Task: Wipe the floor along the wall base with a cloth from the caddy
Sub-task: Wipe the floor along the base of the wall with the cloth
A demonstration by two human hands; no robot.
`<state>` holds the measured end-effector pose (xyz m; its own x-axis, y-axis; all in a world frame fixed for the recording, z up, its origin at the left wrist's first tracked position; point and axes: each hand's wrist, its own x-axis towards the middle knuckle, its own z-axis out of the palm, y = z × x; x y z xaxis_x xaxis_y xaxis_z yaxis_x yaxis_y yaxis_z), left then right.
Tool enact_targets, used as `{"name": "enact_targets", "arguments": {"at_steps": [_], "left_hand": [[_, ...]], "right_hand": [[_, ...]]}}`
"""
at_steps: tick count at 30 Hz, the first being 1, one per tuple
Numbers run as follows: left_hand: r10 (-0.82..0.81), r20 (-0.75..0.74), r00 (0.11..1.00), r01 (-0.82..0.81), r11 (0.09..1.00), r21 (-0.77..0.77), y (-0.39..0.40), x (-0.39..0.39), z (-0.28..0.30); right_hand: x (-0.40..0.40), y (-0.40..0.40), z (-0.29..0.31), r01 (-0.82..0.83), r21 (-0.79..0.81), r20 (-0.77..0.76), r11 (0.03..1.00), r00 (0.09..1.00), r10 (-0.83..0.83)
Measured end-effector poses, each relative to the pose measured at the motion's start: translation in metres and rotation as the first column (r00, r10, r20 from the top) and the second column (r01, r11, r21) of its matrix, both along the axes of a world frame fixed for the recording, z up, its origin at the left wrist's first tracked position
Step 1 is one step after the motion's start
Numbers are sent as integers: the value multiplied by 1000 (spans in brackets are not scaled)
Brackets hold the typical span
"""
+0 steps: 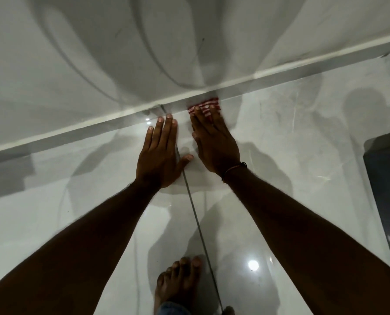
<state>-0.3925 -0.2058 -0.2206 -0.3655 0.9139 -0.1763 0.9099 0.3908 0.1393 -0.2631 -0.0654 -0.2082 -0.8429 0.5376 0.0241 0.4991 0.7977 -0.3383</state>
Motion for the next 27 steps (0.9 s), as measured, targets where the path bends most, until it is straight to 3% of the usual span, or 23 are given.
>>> {"name": "enact_targets", "arguments": {"at_steps": [4, 10, 15, 19, 25, 27], "left_hand": [[0, -3, 1000, 0, 1000, 22, 2, 1, 1], [15, -33, 999, -14, 999, 32, 2, 3, 1], [36, -28, 999, -35, 999, 16, 3, 3, 1], [36, -32, 999, -34, 999, 41, 3, 4, -2], [29, -33, 999, -28, 999, 40, 4, 4, 0], [36, -20, 999, -36, 999, 21, 4, 2, 2]], "right_hand": [[23, 32, -9, -36, 57, -68, 998, 997, 40], [82, 119, -9, 74, 57, -103, 996, 992, -68], [154, 211, -2, 318, -2, -59, 948, 946, -318], [183, 270, 9, 574, -75, -90, 815, 810, -579], [204, 325, -42, 540, 47, 61, 840, 838, -542], [196, 300, -40, 539, -2, 12, 842, 842, -539]]}}
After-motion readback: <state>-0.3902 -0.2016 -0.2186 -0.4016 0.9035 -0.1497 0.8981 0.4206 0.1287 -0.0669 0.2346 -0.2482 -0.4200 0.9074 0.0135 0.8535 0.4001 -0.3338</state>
